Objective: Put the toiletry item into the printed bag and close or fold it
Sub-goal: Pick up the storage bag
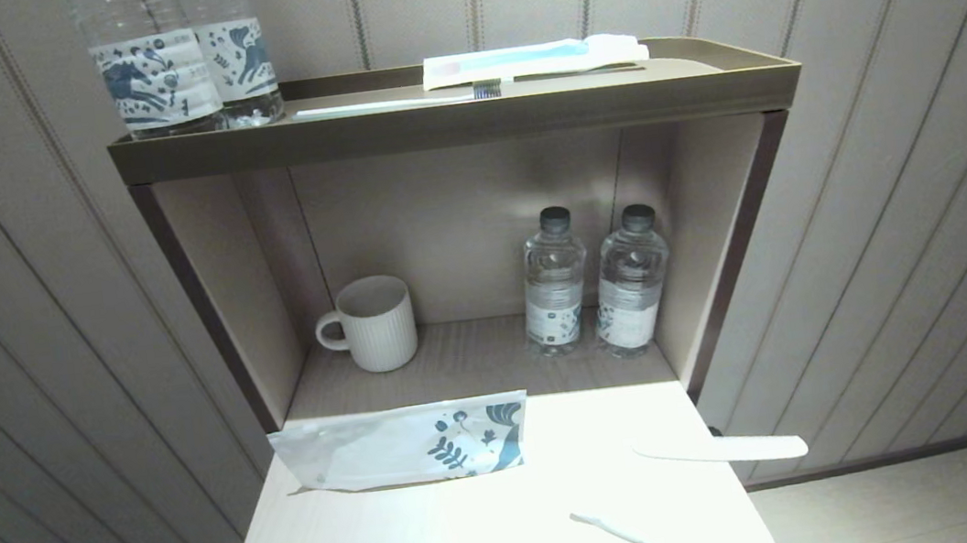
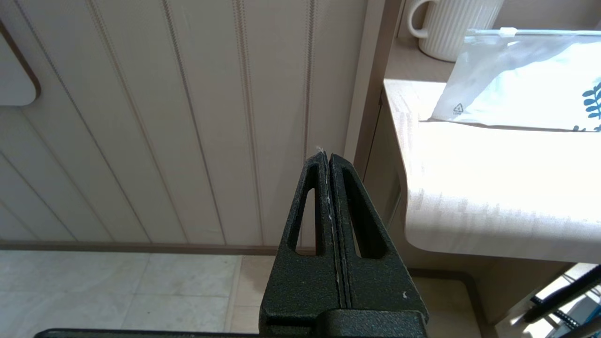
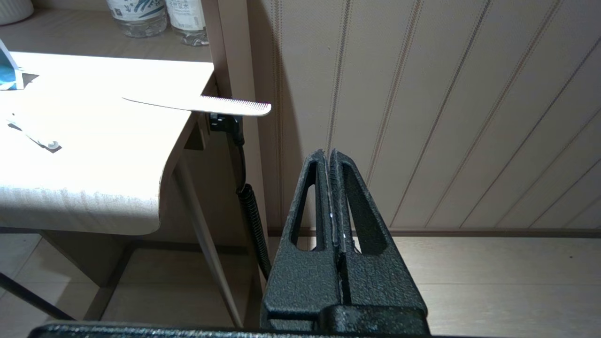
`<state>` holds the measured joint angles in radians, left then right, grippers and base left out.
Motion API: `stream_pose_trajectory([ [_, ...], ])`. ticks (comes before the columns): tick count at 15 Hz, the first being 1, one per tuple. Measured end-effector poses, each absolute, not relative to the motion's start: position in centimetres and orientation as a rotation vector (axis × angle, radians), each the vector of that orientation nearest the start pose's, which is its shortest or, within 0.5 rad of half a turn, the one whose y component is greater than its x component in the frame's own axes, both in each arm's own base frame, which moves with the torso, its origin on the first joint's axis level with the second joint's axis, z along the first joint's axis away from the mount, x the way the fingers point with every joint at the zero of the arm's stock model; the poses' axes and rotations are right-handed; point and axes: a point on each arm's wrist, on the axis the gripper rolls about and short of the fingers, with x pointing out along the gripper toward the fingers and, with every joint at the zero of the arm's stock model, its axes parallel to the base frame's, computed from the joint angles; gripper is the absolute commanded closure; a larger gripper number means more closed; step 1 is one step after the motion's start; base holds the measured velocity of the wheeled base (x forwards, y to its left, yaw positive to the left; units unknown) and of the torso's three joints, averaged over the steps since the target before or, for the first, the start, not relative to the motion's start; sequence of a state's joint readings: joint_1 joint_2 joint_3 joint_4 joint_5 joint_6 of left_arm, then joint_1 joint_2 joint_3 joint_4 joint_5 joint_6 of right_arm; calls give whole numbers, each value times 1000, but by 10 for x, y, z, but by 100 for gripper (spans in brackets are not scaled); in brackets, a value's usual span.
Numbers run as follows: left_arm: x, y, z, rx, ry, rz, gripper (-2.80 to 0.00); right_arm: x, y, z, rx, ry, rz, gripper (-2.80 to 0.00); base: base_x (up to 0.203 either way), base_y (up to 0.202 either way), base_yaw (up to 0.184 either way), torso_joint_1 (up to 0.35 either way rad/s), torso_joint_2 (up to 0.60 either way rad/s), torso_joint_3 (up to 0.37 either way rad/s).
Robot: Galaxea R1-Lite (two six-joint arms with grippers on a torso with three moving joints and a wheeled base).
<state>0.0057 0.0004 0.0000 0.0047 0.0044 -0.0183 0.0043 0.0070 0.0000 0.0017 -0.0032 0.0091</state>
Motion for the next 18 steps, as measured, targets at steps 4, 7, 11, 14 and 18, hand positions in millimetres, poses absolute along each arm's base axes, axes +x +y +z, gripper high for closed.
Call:
stream_pose_trajectory([
  [4, -25, 0, 83, 15, -14, 12, 0, -22, 0, 75, 9, 9, 1, 0, 0, 0, 0, 0, 0, 0],
  [7, -37, -1, 126, 24, -58, -30, 0, -22, 0, 75, 9, 9, 1, 0, 0, 0, 0, 0, 0, 0],
  [11, -25, -5, 173, 22, 30, -203, 0, -22, 0, 75, 9, 9, 1, 0, 0, 0, 0, 0, 0, 0],
  [14, 5, -8, 197, 7, 153, -369, 0, -22, 0, 75, 9, 9, 1, 0, 0, 0, 0, 0, 0, 0],
  [18, 61, -11, 214, 83, 279, -545, -280, -22, 0, 75, 9, 9, 1, 0, 0, 0, 0, 0, 0, 0],
])
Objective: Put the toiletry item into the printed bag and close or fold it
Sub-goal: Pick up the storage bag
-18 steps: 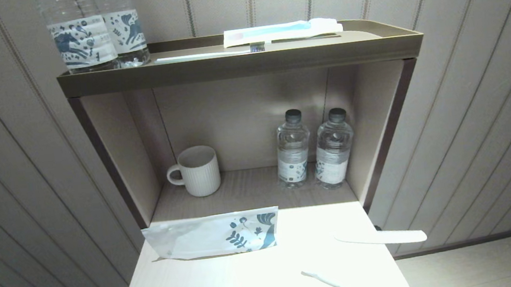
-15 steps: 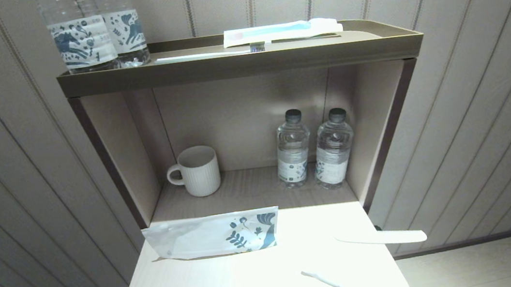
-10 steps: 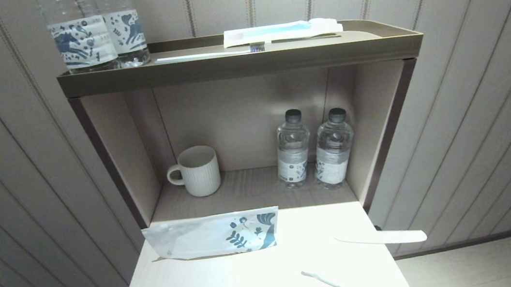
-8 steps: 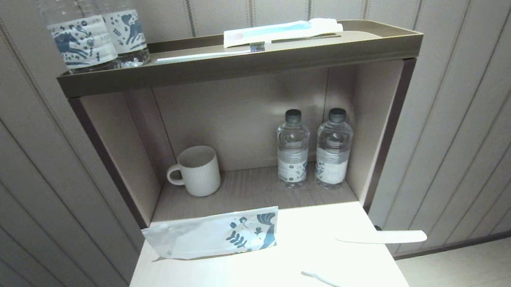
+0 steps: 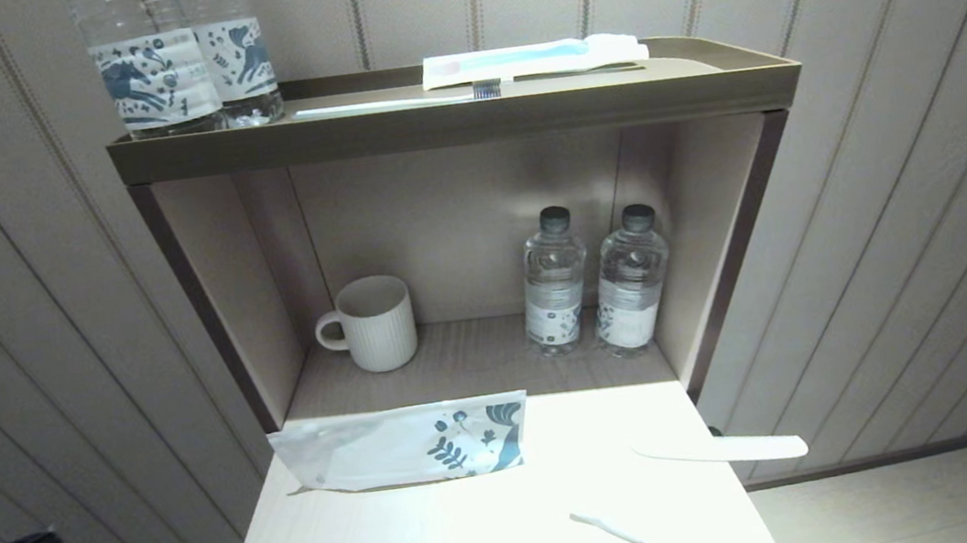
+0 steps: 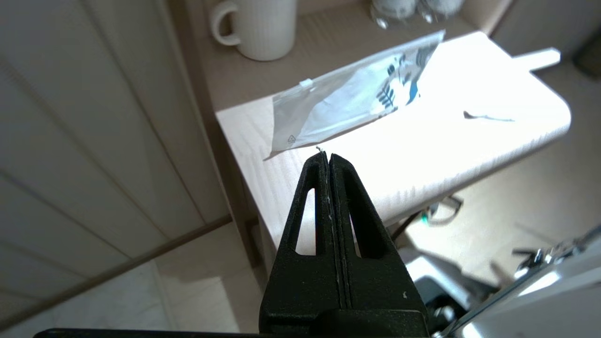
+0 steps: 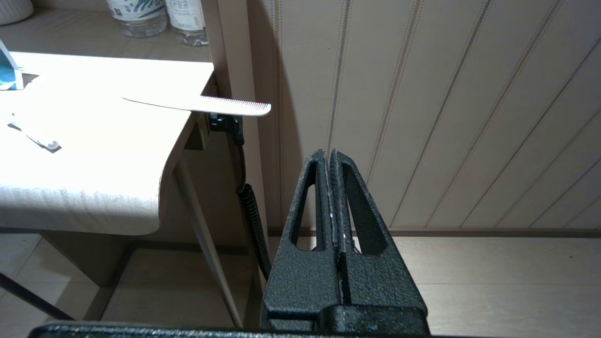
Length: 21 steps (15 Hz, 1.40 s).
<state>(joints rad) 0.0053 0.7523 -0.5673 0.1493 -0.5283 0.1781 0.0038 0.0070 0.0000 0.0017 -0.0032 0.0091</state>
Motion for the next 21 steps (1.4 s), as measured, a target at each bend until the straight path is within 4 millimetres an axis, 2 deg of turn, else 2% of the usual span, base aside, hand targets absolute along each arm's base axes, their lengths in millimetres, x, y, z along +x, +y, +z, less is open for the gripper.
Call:
stream_pose_trajectory([
  [3, 85, -13, 211, 243, 297, -639, -280, -22, 0, 75, 9, 9, 1, 0, 0, 0, 0, 0, 0, 0],
  [7, 97, -20, 194, 334, 350, -744, -280, -22, 0, 75, 9, 9, 1, 0, 0, 0, 0, 0, 0, 0],
  [11, 123, -25, 183, 361, 368, -781, -280, -22, 0, 75, 9, 9, 1, 0, 0, 0, 0, 0, 0, 0],
  [15, 160, -29, 164, 390, 327, -738, -280, -22, 0, 75, 9, 9, 1, 0, 0, 0, 0, 0, 0, 0],
  [21, 179, -32, 144, 387, 376, -753, -280, -22, 0, 75, 9, 9, 1, 0, 0, 0, 0, 0, 0, 0],
])
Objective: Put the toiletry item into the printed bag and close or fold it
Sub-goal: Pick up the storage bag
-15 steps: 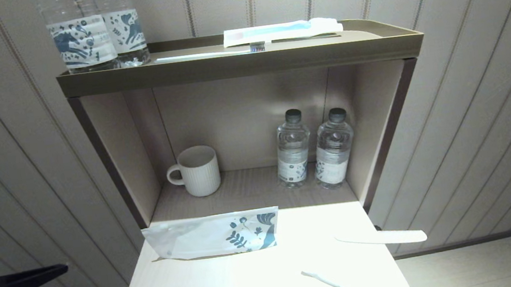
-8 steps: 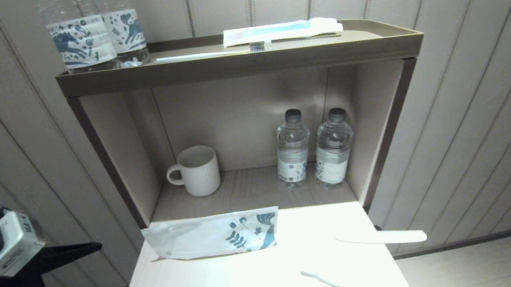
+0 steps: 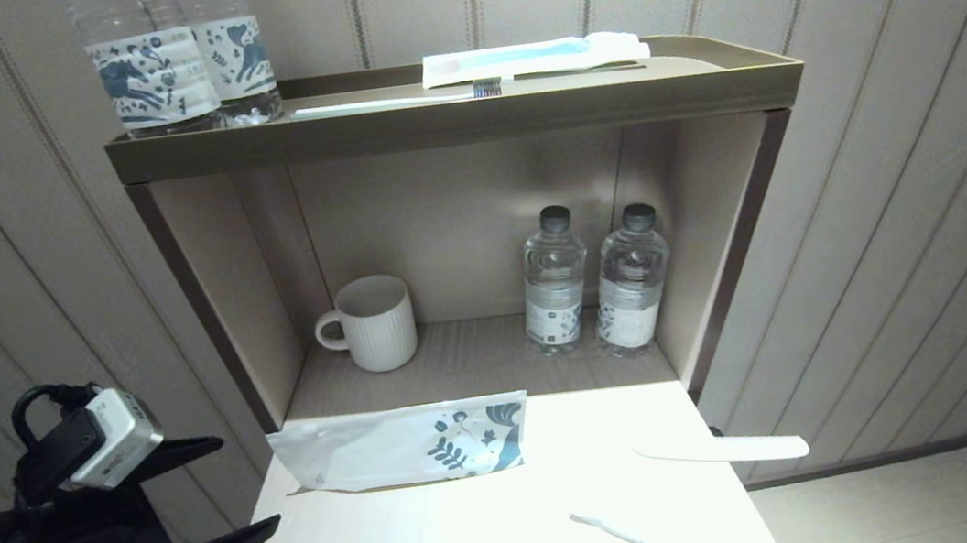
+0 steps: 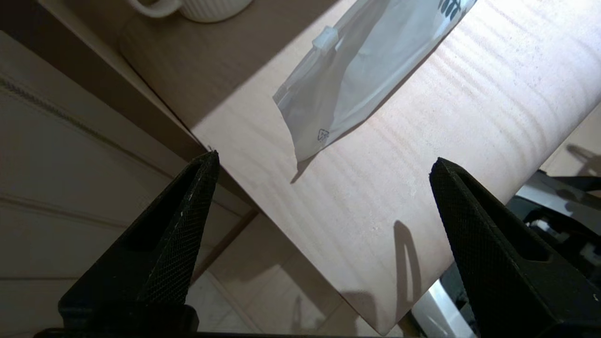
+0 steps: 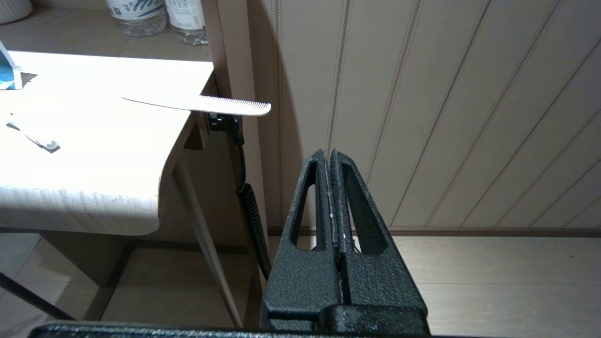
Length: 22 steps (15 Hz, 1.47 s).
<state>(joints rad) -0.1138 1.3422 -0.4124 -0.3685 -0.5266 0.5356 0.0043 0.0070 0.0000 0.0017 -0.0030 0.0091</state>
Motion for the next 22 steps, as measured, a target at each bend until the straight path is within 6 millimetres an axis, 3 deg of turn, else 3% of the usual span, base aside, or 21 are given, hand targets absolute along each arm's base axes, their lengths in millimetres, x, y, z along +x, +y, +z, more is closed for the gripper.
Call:
stream_pose_trajectory([
  [14, 214, -62, 120, 407, 324, -876, -280, -22, 0, 75, 9, 9, 1, 0, 0, 0, 0, 0, 0, 0],
  [22, 223, -66, 111, 390, 334, -919, -280, -22, 0, 75, 9, 9, 1, 0, 0, 0, 0, 0, 0, 0],
])
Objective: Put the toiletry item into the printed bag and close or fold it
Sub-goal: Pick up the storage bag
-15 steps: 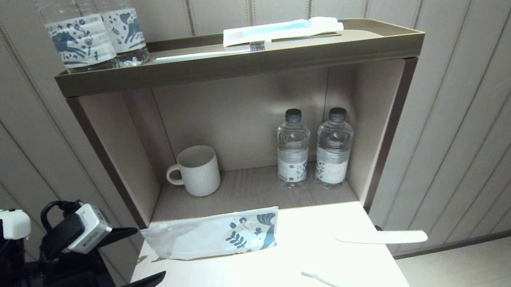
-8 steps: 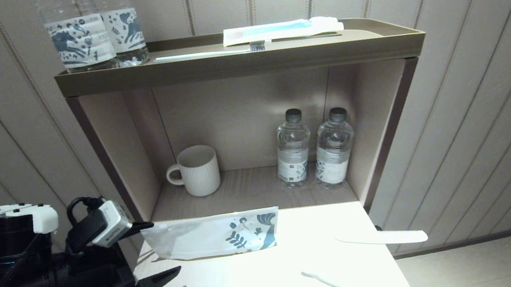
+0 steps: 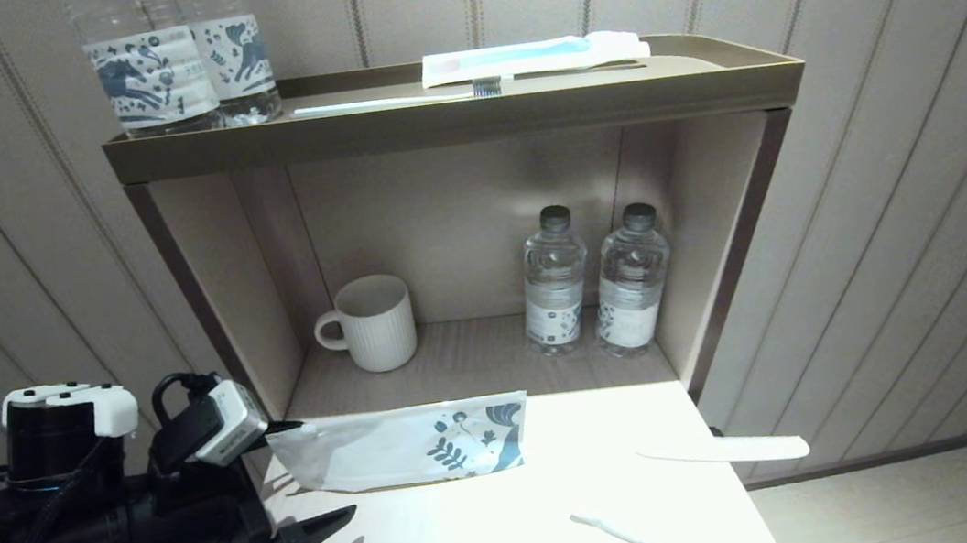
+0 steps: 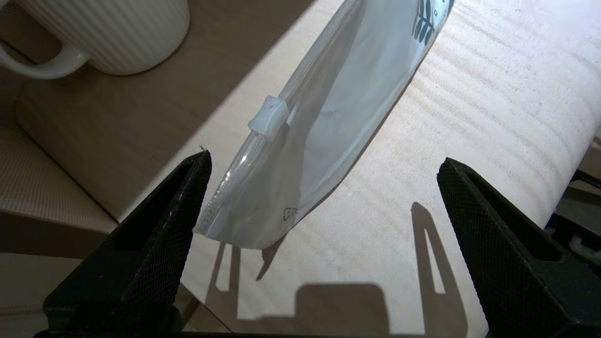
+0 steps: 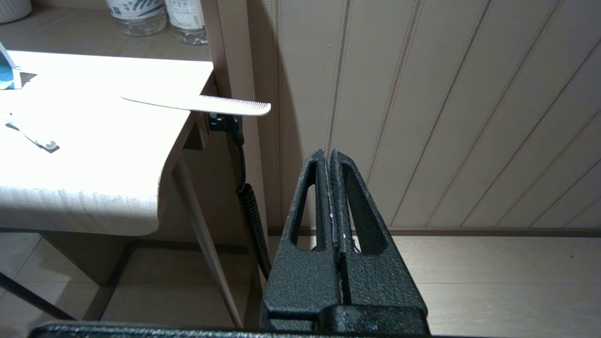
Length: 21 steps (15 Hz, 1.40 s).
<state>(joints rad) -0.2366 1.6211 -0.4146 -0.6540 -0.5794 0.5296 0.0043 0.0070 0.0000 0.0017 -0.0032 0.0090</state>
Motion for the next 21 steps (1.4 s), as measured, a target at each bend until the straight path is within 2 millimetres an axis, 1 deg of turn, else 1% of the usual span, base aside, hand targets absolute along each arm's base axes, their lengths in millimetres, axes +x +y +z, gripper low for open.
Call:
stream_pose_trajectory([
  [6, 229, -68, 114, 394, 319, -919, -280, -22, 0, 75, 8, 9, 1, 0, 0, 0, 0, 0, 0, 0],
  [10, 233, -69, 107, 394, 344, -926, -280, -22, 0, 75, 9, 9, 1, 0, 0, 0, 0, 0, 0, 0],
  [11, 233, -69, 106, 393, 349, -926, 0, -22, 0, 75, 8, 9, 1, 0, 0, 0, 0, 0, 0, 0],
  [18, 234, -70, 103, 401, 341, -928, 0, -22, 0, 75, 8, 9, 1, 0, 0, 0, 0, 0, 0, 0],
  [21, 231, -75, 100, 406, 350, -953, 0, -22, 0, 75, 8, 9, 1, 0, 0, 0, 0, 0, 0, 0],
])
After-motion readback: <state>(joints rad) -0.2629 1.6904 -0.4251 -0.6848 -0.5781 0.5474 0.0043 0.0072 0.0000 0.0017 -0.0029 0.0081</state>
